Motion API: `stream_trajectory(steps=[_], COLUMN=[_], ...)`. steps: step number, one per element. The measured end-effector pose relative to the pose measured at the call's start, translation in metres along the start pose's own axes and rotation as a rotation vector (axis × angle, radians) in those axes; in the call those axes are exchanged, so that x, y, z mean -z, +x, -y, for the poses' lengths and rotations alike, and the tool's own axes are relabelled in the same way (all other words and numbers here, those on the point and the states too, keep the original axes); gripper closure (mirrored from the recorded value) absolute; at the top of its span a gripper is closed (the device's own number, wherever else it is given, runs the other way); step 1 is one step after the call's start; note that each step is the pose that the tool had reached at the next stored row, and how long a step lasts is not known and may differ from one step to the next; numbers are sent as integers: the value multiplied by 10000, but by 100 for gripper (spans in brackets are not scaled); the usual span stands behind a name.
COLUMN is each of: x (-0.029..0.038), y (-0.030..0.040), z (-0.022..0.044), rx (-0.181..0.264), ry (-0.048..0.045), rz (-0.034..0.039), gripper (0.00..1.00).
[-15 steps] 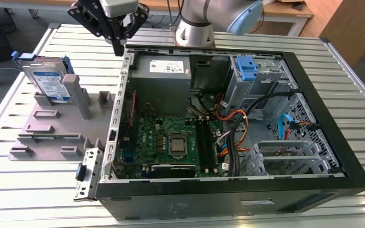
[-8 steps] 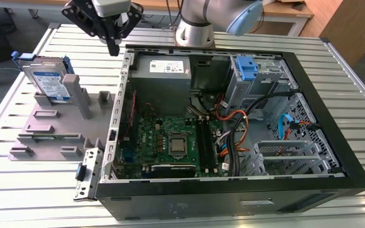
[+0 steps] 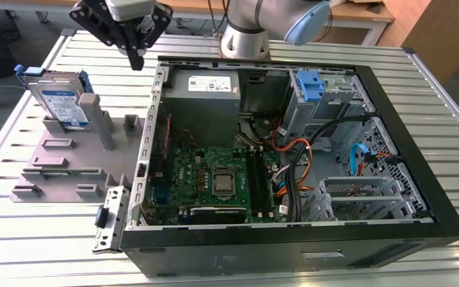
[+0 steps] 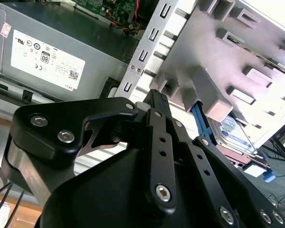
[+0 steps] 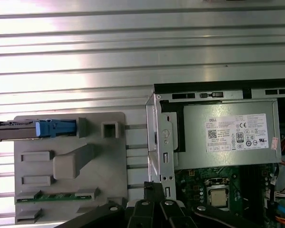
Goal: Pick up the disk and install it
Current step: 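Reach for the disk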
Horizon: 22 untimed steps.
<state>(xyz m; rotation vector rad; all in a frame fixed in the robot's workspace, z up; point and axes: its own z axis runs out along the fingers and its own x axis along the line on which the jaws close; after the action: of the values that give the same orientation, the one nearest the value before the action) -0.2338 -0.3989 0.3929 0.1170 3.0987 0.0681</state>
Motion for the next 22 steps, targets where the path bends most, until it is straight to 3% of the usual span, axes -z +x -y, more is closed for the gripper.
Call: stream_trajectory(steps=[22], x=[8], y=[292], z=[21], rx=[-1], ry=[0], rz=[0], gripper=[89])
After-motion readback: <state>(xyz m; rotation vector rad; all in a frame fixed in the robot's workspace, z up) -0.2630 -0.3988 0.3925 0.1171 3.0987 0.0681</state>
